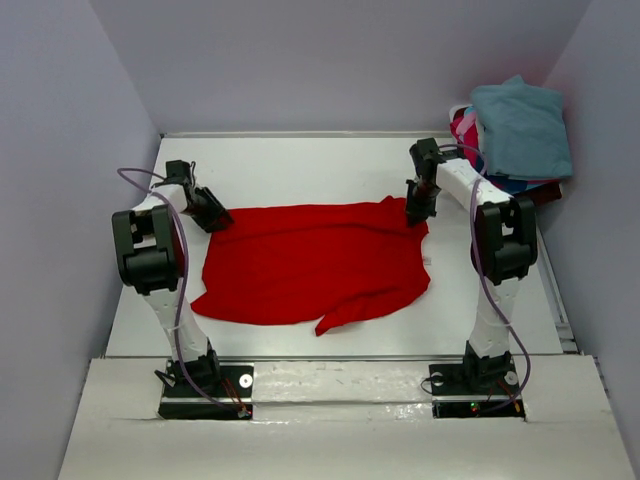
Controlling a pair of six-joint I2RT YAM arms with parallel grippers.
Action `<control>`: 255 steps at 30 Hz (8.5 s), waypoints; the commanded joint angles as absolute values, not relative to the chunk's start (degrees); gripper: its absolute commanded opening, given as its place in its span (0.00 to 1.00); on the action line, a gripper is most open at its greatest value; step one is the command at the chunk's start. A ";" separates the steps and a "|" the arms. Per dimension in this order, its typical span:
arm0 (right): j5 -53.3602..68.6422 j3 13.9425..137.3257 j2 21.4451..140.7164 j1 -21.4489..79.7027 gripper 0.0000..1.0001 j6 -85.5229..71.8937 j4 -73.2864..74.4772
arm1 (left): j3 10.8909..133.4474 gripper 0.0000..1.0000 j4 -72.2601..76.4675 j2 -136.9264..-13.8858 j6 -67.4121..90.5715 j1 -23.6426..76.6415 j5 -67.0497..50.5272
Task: Fold and stack the t-shirts
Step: Fold the tshirt
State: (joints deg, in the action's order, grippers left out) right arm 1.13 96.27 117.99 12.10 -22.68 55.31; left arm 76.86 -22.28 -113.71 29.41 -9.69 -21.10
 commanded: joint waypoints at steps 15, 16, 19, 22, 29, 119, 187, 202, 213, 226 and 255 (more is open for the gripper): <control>2.72 98.88 119.53 12.48 0.07 -22.50 54.40 | 68.29 0.47 -28.39 -97.65 25.58 -9.05 -20.21; 2.81 98.88 119.53 12.48 0.07 -22.50 54.32 | 67.86 0.47 -28.30 -97.39 25.40 -9.05 -20.48; 3.07 98.79 119.71 12.48 0.07 -22.50 54.23 | 65.40 0.47 -27.95 -96.33 25.05 -9.05 -20.83; 3.16 98.61 119.71 12.48 0.07 -22.67 54.05 | 62.15 0.47 -26.72 -95.63 24.79 -9.05 -20.74; 3.87 98.35 119.44 12.48 0.07 -22.85 53.79 | 64.59 0.46 -24.52 -98.70 25.22 -9.05 -18.99; 9.14 125.95 135.70 12.48 0.40 -25.22 53.97 | 62.58 0.47 -24.96 -97.38 22.68 -9.05 -19.60; 11.78 108.91 117.51 16.52 0.07 -22.85 59.77 | 61.26 0.46 -23.03 -98.00 23.03 -8.53 -20.39; 12.66 98.44 112.59 23.81 0.07 -23.20 59.94 | 60.91 0.46 -22.33 -97.30 23.29 -8.53 -21.62; 13.98 95.45 112.76 27.60 0.07 -24.79 59.06 | 60.64 0.46 -22.32 -96.86 23.38 -8.00 -22.06; 7.91 96.33 111.36 28.83 0.49 -25.49 60.38 | 60.82 0.46 -22.32 -97.29 23.29 -8.00 -22.06; -2.11 115.85 122.79 23.55 0.42 -30.94 61.09 | 68.47 0.46 -24.70 -98.88 21.88 -7.47 -17.06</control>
State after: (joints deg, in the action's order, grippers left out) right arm -1.83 115.00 122.98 23.53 -30.72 60.18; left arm 66.94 -23.05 -99.57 22.96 -7.77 -18.98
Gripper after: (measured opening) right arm 0.426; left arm 0.462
